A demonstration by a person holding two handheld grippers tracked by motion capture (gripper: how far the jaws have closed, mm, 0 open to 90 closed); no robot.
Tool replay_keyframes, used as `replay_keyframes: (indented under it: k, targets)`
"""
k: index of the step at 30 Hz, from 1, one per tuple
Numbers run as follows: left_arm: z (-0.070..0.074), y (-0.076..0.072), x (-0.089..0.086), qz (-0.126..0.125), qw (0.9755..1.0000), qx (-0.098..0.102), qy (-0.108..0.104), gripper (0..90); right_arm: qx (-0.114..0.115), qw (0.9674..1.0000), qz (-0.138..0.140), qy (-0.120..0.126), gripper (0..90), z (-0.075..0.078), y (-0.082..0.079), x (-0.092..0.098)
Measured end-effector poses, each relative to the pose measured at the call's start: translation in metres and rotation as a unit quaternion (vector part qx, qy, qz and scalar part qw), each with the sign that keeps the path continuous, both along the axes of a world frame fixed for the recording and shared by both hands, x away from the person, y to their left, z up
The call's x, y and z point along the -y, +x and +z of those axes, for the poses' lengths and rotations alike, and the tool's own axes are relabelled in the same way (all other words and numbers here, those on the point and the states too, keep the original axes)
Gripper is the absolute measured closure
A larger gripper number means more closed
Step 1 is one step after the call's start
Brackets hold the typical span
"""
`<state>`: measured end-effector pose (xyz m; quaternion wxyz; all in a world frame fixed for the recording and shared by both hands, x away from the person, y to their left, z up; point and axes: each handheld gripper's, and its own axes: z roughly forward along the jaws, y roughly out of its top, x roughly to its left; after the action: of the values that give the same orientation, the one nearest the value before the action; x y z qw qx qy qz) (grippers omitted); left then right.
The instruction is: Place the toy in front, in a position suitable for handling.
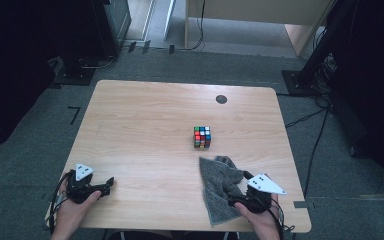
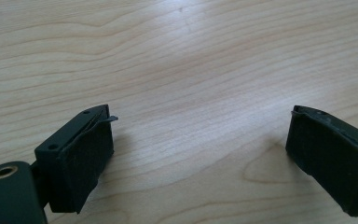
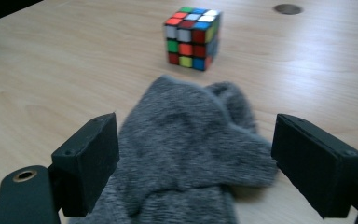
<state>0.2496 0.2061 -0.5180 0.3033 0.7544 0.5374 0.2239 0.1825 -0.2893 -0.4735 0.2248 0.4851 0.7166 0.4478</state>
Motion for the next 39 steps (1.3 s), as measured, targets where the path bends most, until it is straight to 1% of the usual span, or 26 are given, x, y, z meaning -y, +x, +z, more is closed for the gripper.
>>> replay_keyframes:
  k: [2, 5, 6, 7, 8, 9, 10, 11, 12, 15, 18, 20, 21, 22, 24, 25, 27, 31, 32, 33, 34, 35, 36, 37, 38, 39]
  targets:
    - [0.0, 0.0, 0.001, 0.004, 1.0, 0.0, 0.0, 7.3, -0.007, 0.9998, 0.016, 0.009, 14.9, -0.004, 0.001, -0.006]
    - [0.0, 0.0, 0.001, 0.004, 1.0, 0.0, 0.0, 7.4, -0.017, 0.9991, 0.038, -0.007, 13.4, -0.012, 0.003, -0.017]
    - [0.0, 0.0, 0.001, 0.004, 1.0, 0.0, 0.0, 7.4, -0.02, 0.9989, 0.039, -0.019, 13.3, -0.016, 0.004, -0.02]
    - [0.0, 0.0, 0.001, 0.004, 1.0, 0.0, 0.0, 7.4, -0.02, 0.9989, 0.039, -0.019, 13.3, -0.016, 0.004, -0.02]
    - [0.001, -0.001, 0.001, 0.002, 1.0, -0.003, 0.001, 7.4, -0.031, 0.9984, 0.034, -0.033, 13.5, -0.023, 0.008, -0.024]
    - [0.001, -0.001, 0.001, 0.002, 1.0, -0.003, 0.001, 7.4, -0.031, 0.9984, 0.034, -0.033, 13.5, -0.023, 0.008, -0.024]
    - [0.003, 0.0, 0.003, 0.002, 0.9998, -0.017, 0.006, 7.4, -0.042, 0.998, 0.028, -0.039, 13.8, -0.029, 0.012, -0.025]
    - [0.003, 0.0, 0.003, 0.002, 0.9998, -0.017, 0.006, 7.4, -0.042, 0.998, 0.028, -0.039, 13.8, -0.029, 0.012, -0.025]
    - [0.004, 0.002, 0.008, 0.002, 0.9999, -0.013, 0.005, 7.3, -0.051, 0.9969, 0.03, -0.051, 14.2, -0.034, 0.014, -0.025]
    - [0.005, 0.004, 0.014, -0.002, 1.0, -0.008, -0.001, 7.4, -0.057, 0.9963, 0.029, -0.056, 16.2, -0.039, 0.016, -0.025]
    - [0.011, 0.006, 0.031, -0.022, 0.9996, -0.001, -0.018, 7.4, -0.062, 0.9946, 0.022, -0.08, 23.3, -0.045, 0.018, -0.026]
    - [0.015, 0.007, 0.041, -0.031, 0.9993, 0.0, -0.022, 7.4, -0.065, 0.9946, 0.023, -0.078, 28.1, -0.047, 0.019, -0.026]
    - [0.015, 0.007, 0.041, -0.031, 0.9993, 0.0, -0.022, 7.4, -0.065, 0.9946, 0.023, -0.078, 28.1, -0.047, 0.019, -0.026]
    - [0.016, 0.008, 0.045, -0.035, 0.9991, 0.0, -0.023, 7.4, -0.065, 0.9948, 0.022, -0.076, 33.4, -0.047, 0.02, -0.025]
    - [0.018, 0.01, 0.054, -0.042, 0.9989, 0.002, -0.023, 7.4, -0.062, 0.9951, 0.009, -0.077, 49.2, -0.046, 0.019, -0.022]
    - [0.019, 0.014, 0.064, -0.047, 0.9985, 0.002, -0.026, 7.4, -0.06, 0.9954, -0.006, -0.074, 62.8, -0.045, 0.019, -0.018]
    - [0.02, 0.017, 0.074, -0.053, 0.9982, 0.004, -0.028, 7.4, -0.054, 0.9958, -0.01, -0.074, 69.4, -0.044, 0.018, -0.014]
    - [0.023, 0.022, 0.096, -0.066, 0.9974, 0.011, -0.028, 7.4, -0.037, 0.9964, -0.024, -0.073, 73.2, -0.037, 0.015, -0.007]
    - [0.023, 0.022, 0.096, -0.066, 0.9974, 0.011, -0.028, 7.4, -0.037, 0.9964, -0.024, -0.073, 73.2, -0.037, 0.015, -0.007]
    - [0.023, 0.023, 0.102, -0.07, 0.9971, 0.012, -0.027, 7.4, -0.033, 0.9965, -0.029, -0.072, 73.6, -0.035, 0.015, -0.004]
    - [0.023, 0.026, 0.115, -0.078, 0.9965, 0.014, -0.027, 7.4, -0.028, 0.9967, -0.037, -0.066, 74.1, -0.031, 0.015, 0.001]
    - [0.023, 0.026, 0.115, -0.078, 0.9965, 0.014, -0.027, 7.4, -0.028, 0.9967, -0.037, -0.066, 74.1, -0.031, 0.015, 0.001]
    - [0.022, 0.028, 0.127, -0.087, 0.9957, 0.016, -0.028, 7.4, -0.024, 0.9968, -0.048, -0.06, 74.5, -0.029, 0.015, 0.007]
    - [0.022, 0.028, 0.127, -0.087, 0.9957, 0.016, -0.028, 7.4, -0.024, 0.9968, -0.048, -0.06, 74.5, -0.029, 0.015, 0.007]
    - [0.022, 0.031, 0.14, -0.093, 0.995, 0.017, -0.032, 7.4, -0.021, 0.9965, -0.058, -0.056, 74.5, -0.026, 0.015, 0.013]
    - [0.022, 0.031, 0.14, -0.093, 0.995, 0.017, -0.032, 7.4, -0.021, 0.9965, -0.058, -0.056, 74.5, -0.026, 0.015, 0.013]
